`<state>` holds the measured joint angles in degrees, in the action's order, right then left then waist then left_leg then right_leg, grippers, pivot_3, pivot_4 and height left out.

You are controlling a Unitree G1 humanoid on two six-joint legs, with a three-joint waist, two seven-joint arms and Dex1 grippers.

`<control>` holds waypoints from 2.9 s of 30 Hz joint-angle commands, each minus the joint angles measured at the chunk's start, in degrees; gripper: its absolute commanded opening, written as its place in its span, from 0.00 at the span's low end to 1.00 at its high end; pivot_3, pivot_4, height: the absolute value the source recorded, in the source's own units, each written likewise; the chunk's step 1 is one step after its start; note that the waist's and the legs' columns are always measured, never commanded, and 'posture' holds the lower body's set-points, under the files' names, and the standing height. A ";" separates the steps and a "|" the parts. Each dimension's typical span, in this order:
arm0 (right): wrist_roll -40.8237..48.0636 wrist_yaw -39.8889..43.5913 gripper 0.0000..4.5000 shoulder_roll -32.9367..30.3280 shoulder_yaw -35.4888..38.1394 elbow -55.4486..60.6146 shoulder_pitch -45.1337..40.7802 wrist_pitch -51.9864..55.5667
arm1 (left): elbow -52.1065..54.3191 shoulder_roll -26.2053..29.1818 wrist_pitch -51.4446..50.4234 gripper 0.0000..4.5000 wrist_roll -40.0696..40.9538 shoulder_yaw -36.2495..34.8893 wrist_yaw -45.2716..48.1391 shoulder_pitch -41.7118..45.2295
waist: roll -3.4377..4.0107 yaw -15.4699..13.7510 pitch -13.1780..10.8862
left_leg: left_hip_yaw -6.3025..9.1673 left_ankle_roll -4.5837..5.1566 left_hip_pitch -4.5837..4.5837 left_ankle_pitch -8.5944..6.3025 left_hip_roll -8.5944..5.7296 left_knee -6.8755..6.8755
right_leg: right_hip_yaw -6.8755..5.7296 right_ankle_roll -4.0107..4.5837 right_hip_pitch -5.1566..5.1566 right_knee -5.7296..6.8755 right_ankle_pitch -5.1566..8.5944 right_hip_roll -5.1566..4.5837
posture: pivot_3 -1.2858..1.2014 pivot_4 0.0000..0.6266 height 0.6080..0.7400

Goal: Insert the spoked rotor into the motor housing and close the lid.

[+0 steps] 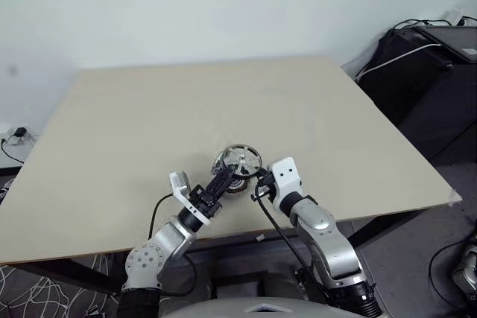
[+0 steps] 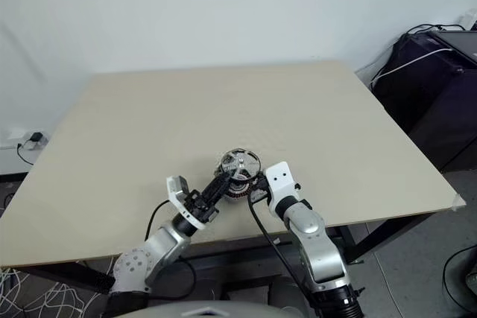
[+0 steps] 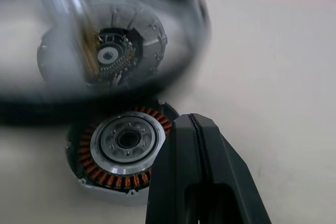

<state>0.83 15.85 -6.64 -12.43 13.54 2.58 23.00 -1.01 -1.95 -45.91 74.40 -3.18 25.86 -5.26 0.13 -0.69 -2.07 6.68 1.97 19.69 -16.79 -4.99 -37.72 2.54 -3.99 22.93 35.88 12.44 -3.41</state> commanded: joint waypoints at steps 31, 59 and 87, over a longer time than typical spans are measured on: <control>4.01 2.09 0.00 -4.74 2.45 8.53 5.97 2.19 | -10.41 -6.06 2.59 0.07 -9.29 -5.04 -2.00 6.92 | -0.01 -0.21 0.01 | 0.00 -0.27 0.02 -0.15 -0.02 -0.04 | 0.00 -0.03 -0.02 -0.02 -0.01 -0.04 | 0.52 0.00 1.00; 3.72 1.66 0.00 -4.78 1.43 8.47 6.02 2.02 | -10.96 -6.89 6.07 0.58 -12.25 -5.52 -1.70 7.60 | -0.01 -0.21 0.01 | 0.01 -0.27 0.02 -0.15 -0.01 -0.04 | -0.01 -0.27 -0.02 -0.02 -0.15 -0.04 | 0.52 0.00 1.00; 3.56 1.52 0.00 -3.08 0.31 4.47 2.39 0.53 | 11.44 1.76 12.68 0.94 -23.14 0.61 2.07 -5.46 | 0.01 -0.15 0.00 | -0.01 -0.27 0.04 -0.19 -0.01 -0.10 | -0.01 0.01 -0.04 -0.01 0.01 -0.04 | 0.52 0.00 1.00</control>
<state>4.34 17.38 -10.13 -11.99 17.78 6.67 25.33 7.28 -0.58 -37.39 54.98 -4.18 25.46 -10.88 0.14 -0.85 -2.07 6.66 1.69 19.73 -16.97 -4.99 -37.81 2.54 -3.97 22.89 35.87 12.45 -3.45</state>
